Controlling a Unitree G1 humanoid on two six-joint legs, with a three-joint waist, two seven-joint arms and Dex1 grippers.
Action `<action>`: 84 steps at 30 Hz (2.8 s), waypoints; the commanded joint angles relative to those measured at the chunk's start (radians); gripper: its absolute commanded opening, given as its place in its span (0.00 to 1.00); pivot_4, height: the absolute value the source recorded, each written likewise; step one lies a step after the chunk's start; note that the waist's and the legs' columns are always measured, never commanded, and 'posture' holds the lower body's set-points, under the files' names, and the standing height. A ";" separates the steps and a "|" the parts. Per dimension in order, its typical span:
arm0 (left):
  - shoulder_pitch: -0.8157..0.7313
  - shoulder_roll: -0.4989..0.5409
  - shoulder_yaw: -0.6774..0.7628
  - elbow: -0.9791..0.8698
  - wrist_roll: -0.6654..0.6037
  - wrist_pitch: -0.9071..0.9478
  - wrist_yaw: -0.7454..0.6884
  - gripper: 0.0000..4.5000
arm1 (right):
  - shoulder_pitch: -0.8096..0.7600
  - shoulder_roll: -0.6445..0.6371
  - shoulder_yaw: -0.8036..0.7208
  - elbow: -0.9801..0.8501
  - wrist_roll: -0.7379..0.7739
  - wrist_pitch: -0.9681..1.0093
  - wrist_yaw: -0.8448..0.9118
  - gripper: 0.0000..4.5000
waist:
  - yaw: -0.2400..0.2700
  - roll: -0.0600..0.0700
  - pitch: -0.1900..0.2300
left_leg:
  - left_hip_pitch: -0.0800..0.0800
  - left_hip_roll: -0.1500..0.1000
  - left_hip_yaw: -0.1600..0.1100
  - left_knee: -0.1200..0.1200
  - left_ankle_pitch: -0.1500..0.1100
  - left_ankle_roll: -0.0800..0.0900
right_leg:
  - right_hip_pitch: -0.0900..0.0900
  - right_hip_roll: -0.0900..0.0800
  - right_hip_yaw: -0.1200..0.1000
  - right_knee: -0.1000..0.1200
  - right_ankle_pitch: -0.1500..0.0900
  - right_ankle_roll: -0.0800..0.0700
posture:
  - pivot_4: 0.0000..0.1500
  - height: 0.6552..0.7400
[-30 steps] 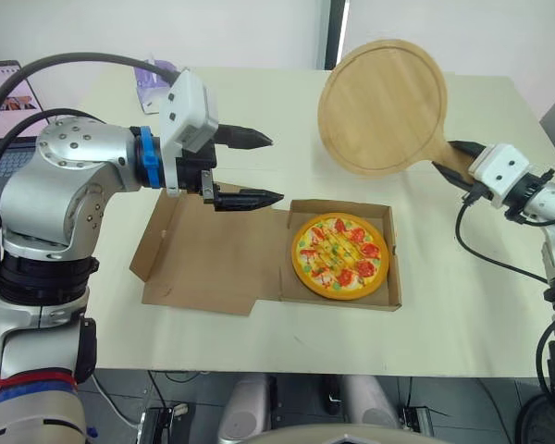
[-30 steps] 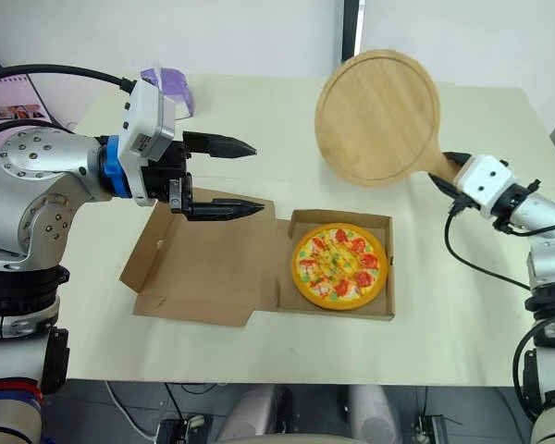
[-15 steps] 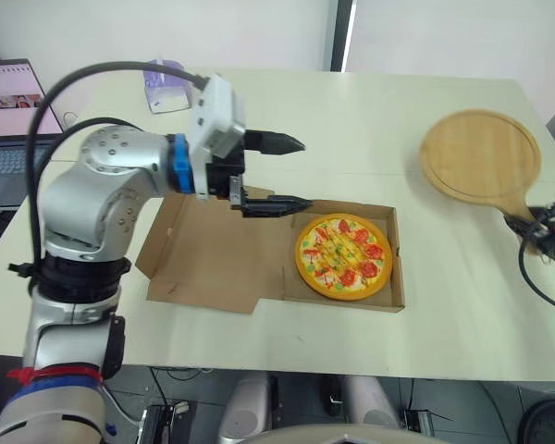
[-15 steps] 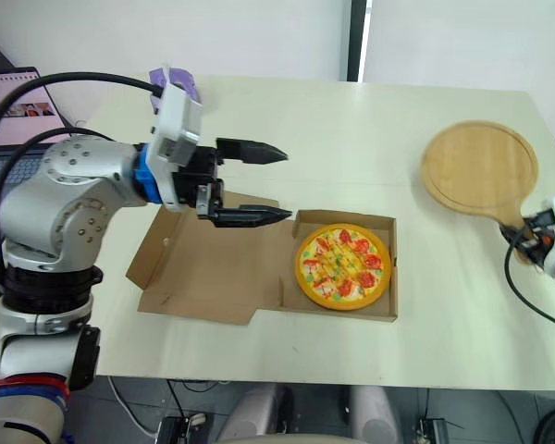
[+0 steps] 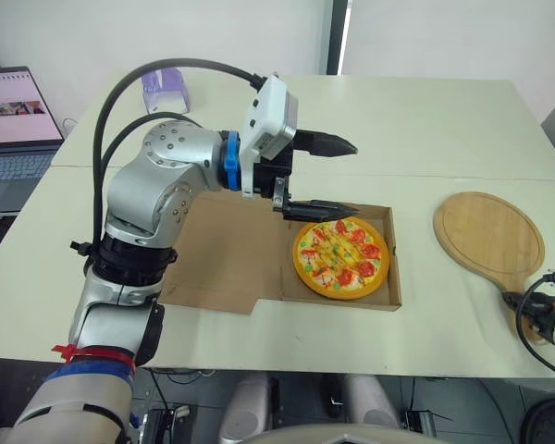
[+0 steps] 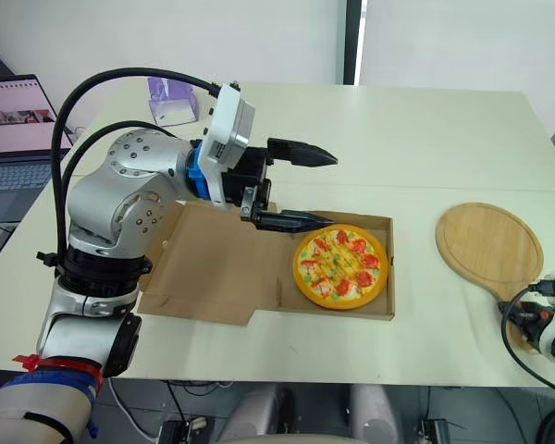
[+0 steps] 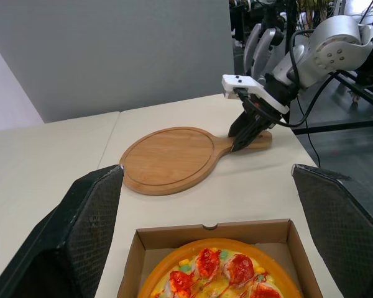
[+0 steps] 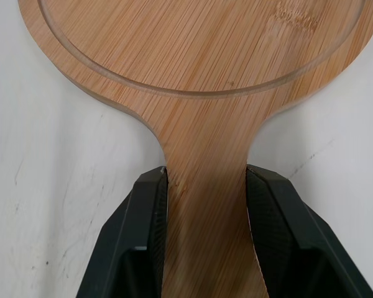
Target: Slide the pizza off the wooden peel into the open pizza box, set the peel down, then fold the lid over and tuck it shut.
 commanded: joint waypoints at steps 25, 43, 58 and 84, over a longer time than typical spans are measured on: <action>0.733 0.116 0.863 -0.518 -0.535 0.621 0.656 1.00 | -1.071 0.027 0.730 0.288 0.010 -0.463 0.428 0.99 | -0.020 -0.006 0.003 | -0.003 0.001 -0.004 0.000 0.001 -0.003 | -0.007 -0.005 -0.003 -0.001 0.000 -0.001 | 1.00 1.00; 1.635 -0.406 0.893 -0.561 -0.874 0.271 0.895 1.00 | -1.146 0.246 1.030 0.198 -0.044 -0.545 0.562 0.99 | -0.016 -0.010 0.000 | 0.003 -0.001 -0.003 -0.001 -0.001 0.000 | -0.001 -0.007 -0.004 -0.002 -0.001 -0.002 | 1.00 1.00; 1.426 -0.328 0.737 -0.389 -0.833 0.108 0.945 1.00 | -1.145 0.241 1.001 0.192 -0.063 -0.520 0.532 0.99 | -0.011 0.013 -0.004 | 0.005 -0.001 -0.004 -0.008 -0.001 0.001 | 0.000 -0.007 -0.005 -0.004 -0.001 -0.003 | 1.00 1.00; 1.457 -0.304 0.725 -0.347 -0.859 0.067 0.956 0.82 | -1.142 0.223 0.992 0.197 -0.075 -0.527 0.533 1.00 | -0.031 -0.001 -0.007 | 0.013 0.000 -0.002 -0.014 -0.001 0.000 | 0.002 -0.006 -0.005 -0.004 -0.004 -0.006 | 1.00 1.00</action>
